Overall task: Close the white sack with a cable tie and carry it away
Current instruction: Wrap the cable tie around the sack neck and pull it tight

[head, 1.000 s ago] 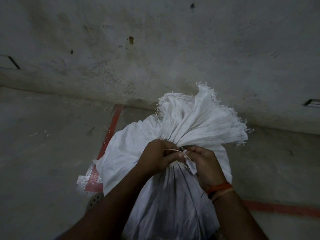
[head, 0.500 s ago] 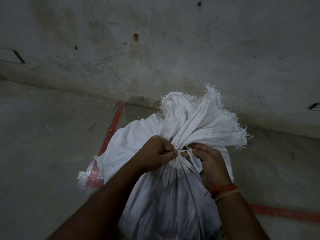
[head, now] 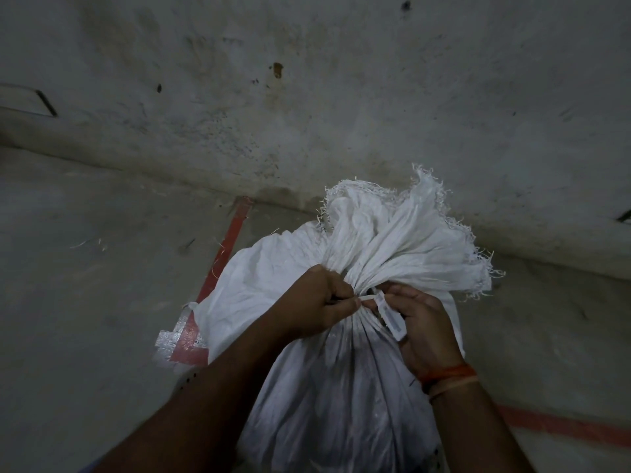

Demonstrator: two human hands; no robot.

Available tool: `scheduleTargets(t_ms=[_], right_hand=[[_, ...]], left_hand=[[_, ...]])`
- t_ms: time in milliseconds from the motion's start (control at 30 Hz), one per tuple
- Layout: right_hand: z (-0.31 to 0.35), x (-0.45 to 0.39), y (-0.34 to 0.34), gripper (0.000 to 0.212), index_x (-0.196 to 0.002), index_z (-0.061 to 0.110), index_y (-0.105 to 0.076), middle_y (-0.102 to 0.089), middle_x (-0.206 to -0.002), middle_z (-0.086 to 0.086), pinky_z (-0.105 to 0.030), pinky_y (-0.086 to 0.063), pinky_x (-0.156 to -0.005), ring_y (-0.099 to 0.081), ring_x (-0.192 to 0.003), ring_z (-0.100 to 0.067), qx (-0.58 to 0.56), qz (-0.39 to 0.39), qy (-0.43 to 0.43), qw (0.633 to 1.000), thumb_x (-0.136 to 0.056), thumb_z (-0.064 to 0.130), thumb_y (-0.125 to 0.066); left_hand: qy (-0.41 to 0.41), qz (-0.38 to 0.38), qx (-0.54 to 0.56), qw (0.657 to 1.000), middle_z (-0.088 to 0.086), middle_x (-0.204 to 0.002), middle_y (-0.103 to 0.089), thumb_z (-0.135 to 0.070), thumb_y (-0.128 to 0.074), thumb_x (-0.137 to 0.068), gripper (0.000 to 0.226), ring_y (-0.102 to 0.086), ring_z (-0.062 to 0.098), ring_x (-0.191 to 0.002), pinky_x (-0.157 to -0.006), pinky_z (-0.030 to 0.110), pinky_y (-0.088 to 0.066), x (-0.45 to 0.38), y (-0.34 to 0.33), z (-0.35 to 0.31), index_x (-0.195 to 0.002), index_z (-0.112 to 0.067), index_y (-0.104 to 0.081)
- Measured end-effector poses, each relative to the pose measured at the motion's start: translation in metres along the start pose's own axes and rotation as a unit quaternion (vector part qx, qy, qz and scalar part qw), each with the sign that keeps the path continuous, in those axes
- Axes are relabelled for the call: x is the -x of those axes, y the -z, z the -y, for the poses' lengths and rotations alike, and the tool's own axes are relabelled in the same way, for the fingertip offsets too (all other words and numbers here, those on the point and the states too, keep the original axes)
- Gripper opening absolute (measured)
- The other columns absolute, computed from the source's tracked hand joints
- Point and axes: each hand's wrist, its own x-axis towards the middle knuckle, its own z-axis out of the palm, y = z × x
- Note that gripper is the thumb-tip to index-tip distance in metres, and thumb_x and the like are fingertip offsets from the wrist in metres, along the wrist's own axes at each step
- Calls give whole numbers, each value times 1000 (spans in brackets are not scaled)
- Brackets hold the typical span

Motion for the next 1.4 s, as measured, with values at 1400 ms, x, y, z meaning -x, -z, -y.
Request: scheduleTargets(t_ms=[1400], right_hand=[[16,25,-15,16,-73,12,-70,-73,-73,-7,-39,-59,-74,-71,-74,-23,181,-50,94,978,-83,-1,-68]], left_hand=[[195,-186,-127,955,-12,-80,-58,-74,-50,-81,45,-55,6,-80,-75,26,-47,17,14,-35,-82,-30,-57]])
